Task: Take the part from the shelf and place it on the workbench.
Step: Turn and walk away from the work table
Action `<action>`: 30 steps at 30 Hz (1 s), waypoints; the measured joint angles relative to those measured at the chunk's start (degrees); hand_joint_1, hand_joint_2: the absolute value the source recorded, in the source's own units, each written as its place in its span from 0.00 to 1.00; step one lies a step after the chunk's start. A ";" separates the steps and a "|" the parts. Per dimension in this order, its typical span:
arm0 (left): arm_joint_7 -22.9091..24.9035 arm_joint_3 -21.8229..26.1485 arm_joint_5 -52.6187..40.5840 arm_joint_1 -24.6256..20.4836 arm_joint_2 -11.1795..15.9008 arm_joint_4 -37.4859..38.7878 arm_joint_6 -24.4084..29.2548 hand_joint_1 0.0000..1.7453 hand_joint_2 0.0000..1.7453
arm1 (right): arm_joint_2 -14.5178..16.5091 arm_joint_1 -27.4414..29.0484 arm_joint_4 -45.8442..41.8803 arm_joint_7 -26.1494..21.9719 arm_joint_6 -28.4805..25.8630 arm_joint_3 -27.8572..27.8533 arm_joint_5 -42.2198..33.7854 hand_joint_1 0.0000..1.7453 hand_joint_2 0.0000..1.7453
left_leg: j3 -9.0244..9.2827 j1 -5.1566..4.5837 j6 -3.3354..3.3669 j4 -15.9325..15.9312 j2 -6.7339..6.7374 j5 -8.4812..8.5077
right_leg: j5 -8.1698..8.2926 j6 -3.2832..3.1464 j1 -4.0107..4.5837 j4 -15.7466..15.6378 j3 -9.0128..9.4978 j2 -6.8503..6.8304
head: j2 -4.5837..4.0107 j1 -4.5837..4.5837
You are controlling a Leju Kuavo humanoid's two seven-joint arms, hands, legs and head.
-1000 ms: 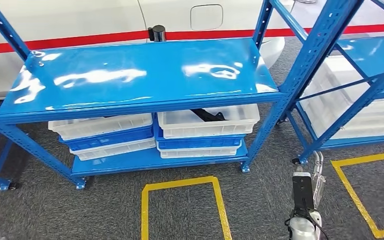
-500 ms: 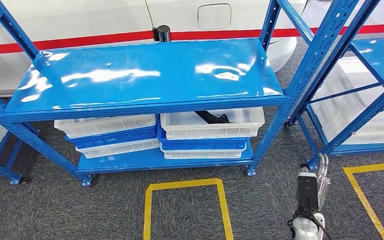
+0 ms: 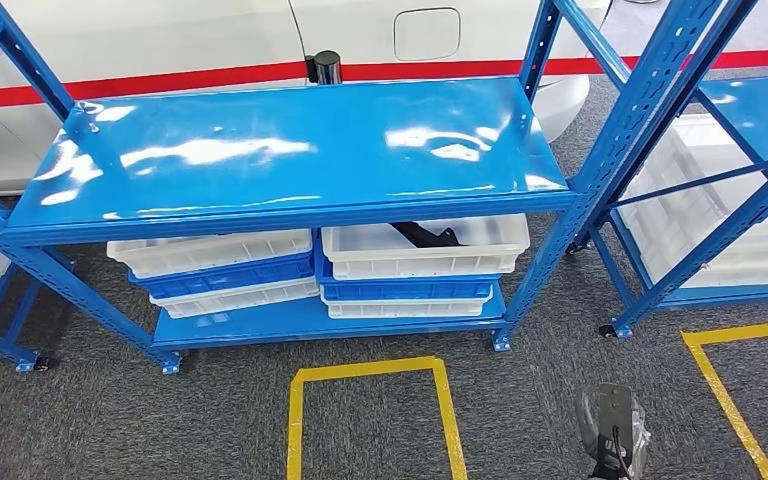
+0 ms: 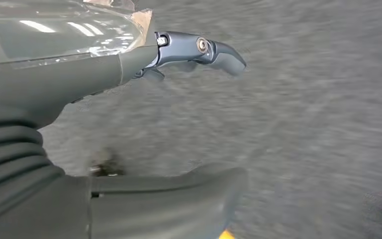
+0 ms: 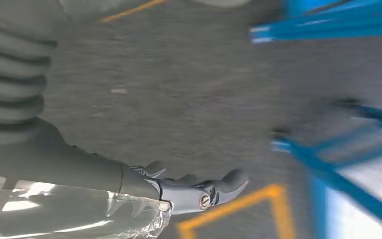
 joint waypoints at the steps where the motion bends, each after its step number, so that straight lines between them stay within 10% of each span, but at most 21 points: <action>1: 2.27 0.34 0.30 -0.01 -0.16 0.26 0.67 0.00 1.00 | 0.15 0.20 0.78 3.45 0.19 -0.20 0.05 0.00 1.00 | 0.01 -0.03 0.01 0.00 0.00 -0.01 | 0.00 0.00 -0.01 -0.01 0.01 0.00 | 0.00 0.01; 10: 15.87 1.37 -3.59 0.27 -3.82 1.93 9.36 0.00 1.00 | 4.76 2.58 4.93 26.45 -1.38 -0.32 5.89 0.00 1.00 | 0.01 -0.14 0.07 0.02 0.02 -0.04 | 0.00 0.01 -0.18 -0.03 0.02 0.03 | 0.00 0.01; 21: 16.69 0.41 -5.93 0.51 -4.69 2.02 20.57 0.00 1.00 | 5.67 2.83 5.46 23.09 -2.89 1.26 7.59 0.00 1.00 | 0.06 -0.13 0.08 0.02 0.03 -0.02 | 0.01 0.01 -0.18 -0.03 0.07 0.04 | 0.00 -0.01; 30: 17.23 -10.07 -3.75 3.03 -3.04 0.59 12.56 0.00 1.00 | 3.92 5.45 4.25 22.53 2.49 8.49 1.69 0.00 1.00 | 0.04 -0.14 0.08 0.02 0.03 -0.03 | 0.00 0.01 -0.19 -0.03 0.06 0.04 | 0.00 0.00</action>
